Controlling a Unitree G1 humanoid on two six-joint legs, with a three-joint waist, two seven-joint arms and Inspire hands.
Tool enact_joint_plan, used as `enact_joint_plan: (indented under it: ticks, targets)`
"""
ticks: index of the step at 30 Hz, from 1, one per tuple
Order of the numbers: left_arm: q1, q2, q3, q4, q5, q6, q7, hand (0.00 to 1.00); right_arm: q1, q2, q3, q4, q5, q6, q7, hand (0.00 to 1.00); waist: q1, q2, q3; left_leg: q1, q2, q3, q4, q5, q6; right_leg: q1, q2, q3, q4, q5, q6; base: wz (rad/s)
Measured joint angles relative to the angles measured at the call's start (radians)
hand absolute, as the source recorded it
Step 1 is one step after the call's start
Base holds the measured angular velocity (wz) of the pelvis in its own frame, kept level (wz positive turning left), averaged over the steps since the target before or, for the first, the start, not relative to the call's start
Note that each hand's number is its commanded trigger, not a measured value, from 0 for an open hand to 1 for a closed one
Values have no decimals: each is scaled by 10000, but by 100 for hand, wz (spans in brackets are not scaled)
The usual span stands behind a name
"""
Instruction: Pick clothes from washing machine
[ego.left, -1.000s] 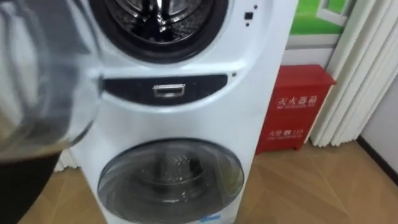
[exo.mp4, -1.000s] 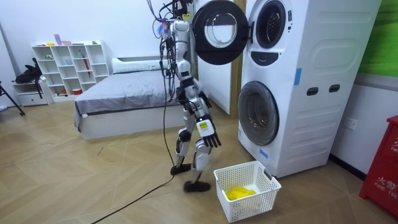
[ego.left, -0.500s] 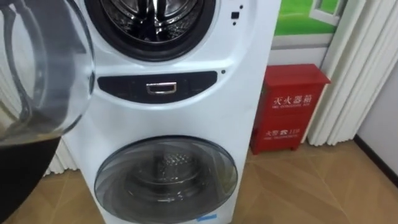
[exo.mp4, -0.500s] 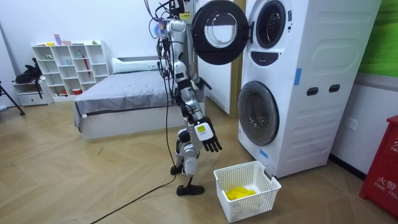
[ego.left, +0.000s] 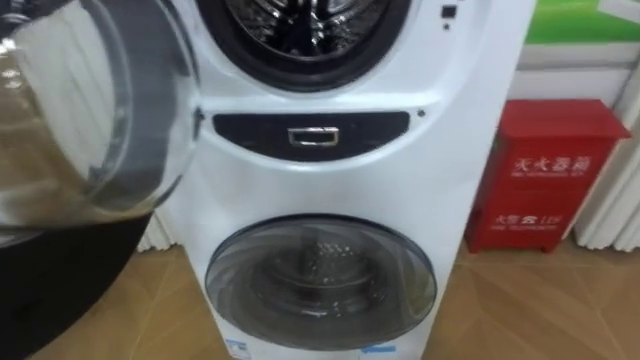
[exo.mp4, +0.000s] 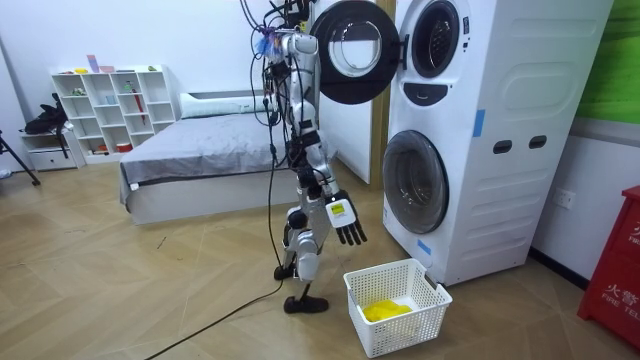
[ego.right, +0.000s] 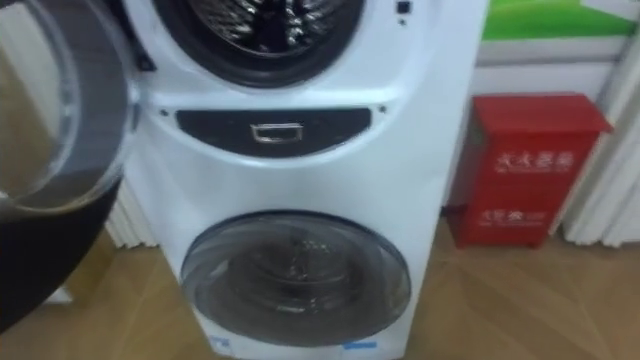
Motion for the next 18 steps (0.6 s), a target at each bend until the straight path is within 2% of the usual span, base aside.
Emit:
enact_joint_plan:
  ticks: [3,5,8,9,10,11,12,13,14,15,16,18]
  targets:
    - [-15,6,-273,-554,22,12,-100,0,-336,17,22,474,-209,3,118,0,-128,13,38,-117,-123,-229,134,20,29,92,-87,-54,-114,-29,47,24]
    - [-23,-61,-541,-809,486,60,-195,0,-383,107,144,515,-203,6,138,0,-229,-13,55,-185,-161,-392,202,31,45,109,-103,-51,-112,-32,52,18]
    - [-20,-339,-1356,-1569,1307,195,-273,0,-461,117,547,637,-185,22,320,0,-311,-130,131,-326,-222,-520,248,127,78,70,-144,-54,-139,-41,68,23]
    - [-21,-506,-1812,-2101,1749,232,-272,0,-501,128,854,638,-208,21,375,0,-435,-261,174,-452,-270,-710,267,165,82,63,-146,-48,-149,-41,68,35]
    - [-23,-653,-2504,-2621,2094,231,-281,0,-534,139,1035,638,-212,19,419,0,-482,-365,177,-516,-326,-794,296,250,99,24,-165,-11,-145,-40,67,36]
    - [-22,-683,-2910,-2822,2231,226,-316,0,-562,134,1105,641,-207,14,414,0,-483,-393,180,-558,-344,-817,304,270,110,2,-174,18,-144,-38,63,24]
    - [-31,-714,-3721,-3150,2359,260,-450,0,-696,132,1242,729,-188,-6,397,0,-486,-420,173,-639,-373,-850,317,323,127,-63,-195,15,-126,-8,67,9]
    - [-279,-852,-4193,-3184,2440,334,-513,0,-979,136,1458,911,-197,0,392,0,-585,-409,177,-682,-389,-849,306,390,141,-116,-207,20,-127,44,71,5]
    - [-688,-1106,-4595,-3185,2490,436,-686,0,-1219,173,1718,1014,-206,-4,416,0,-762,-408,169,-733,-400,-847,307,428,153,-164,-221,24,-121,79,77,0]
    - [-875,-1202,-4776,-3185,2580,488,-794,0,-1293,192,1870,1009,-200,-24,448,0,-823,-404,162,-773,-402,-842,309,438,156,-206,-220,26,-121,100,74,-6]
    - [-1109,-1316,-5113,-3185,2618,502,-1124,0,-1440,224,2132,1017,-194,-38,525,0,-971,-460,125,-847,-405,-816,296,469,167,-296,-222,28,-123,141,76,-6]
    - [-1364,-1449,-5729,-3140,2593,535,-1605,0,-1545,291,2293,1017,-193,-37,568,0,-1321,-457,113,-861,-429,-789,238,500,187,-321,-242,37,-111,180,76,-5]
